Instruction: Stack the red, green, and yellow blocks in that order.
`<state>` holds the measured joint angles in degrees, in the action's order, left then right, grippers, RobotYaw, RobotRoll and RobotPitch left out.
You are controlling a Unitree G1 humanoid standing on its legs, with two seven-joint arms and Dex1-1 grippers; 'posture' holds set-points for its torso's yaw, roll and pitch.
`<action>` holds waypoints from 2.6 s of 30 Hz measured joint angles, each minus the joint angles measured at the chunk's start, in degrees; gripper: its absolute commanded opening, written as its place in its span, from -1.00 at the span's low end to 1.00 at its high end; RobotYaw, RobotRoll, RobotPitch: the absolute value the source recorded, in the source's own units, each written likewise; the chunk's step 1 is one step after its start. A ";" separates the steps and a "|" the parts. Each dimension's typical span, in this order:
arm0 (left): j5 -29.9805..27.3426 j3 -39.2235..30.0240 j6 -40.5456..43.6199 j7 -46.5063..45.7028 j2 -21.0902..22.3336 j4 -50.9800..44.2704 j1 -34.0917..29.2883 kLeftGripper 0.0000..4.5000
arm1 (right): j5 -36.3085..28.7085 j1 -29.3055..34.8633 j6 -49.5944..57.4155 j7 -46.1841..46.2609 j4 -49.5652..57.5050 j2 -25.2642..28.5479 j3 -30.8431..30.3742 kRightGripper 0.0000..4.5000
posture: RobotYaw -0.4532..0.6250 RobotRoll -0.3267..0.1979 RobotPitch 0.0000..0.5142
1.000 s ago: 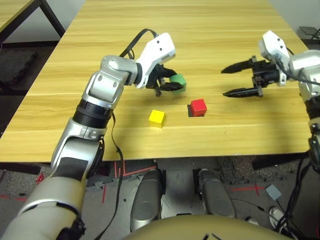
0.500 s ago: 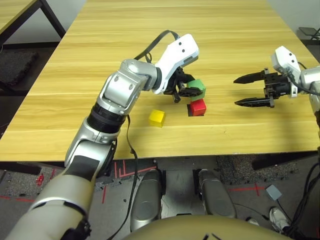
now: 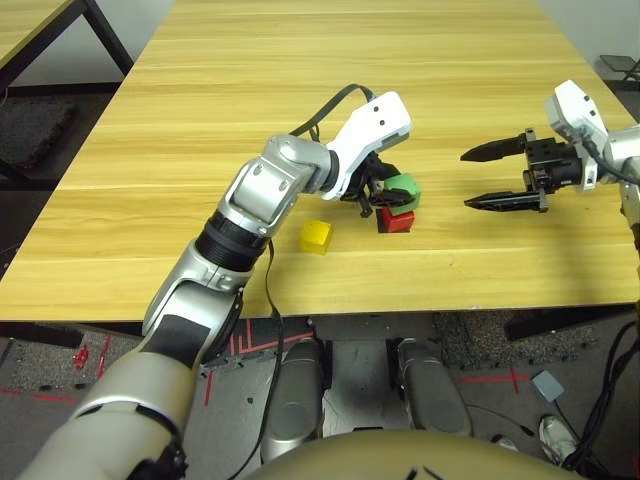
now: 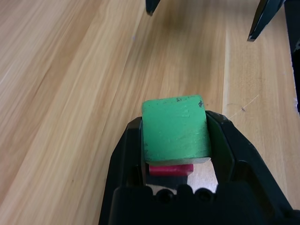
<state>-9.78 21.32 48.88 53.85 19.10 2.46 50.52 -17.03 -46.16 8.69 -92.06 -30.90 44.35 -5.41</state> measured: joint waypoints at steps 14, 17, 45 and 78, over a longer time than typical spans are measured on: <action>0.13 0.29 -3.91 -0.55 0.53 3.03 -2.28 -0.10 | 0.00 0.03 1.49 0.36 1.69 -0.19 0.57 1.00 | 0.04 0.28 -0.41; 0.11 0.46 -3.91 -0.52 0.71 2.45 -2.41 -0.10 | 0.00 0.03 1.52 0.38 1.70 -0.20 0.66 1.00 | 0.04 0.29 -0.41; 1.28 2.24 -9.38 0.93 4.04 -2.50 -3.96 0.98 | 0.03 -0.64 1.50 0.64 0.67 -1.61 0.71 1.00 | 0.10 0.26 -0.46; 3.83 -0.14 -26.68 18.68 27.88 -5.13 -15.68 0.98 | 1.06 -4.48 1.64 0.00 -1.92 -3.74 1.30 1.00 | 0.10 0.18 -0.50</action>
<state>-5.95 21.18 22.19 72.52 46.98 -2.68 34.84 -15.98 -50.64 10.34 -92.06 -32.81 40.61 -4.11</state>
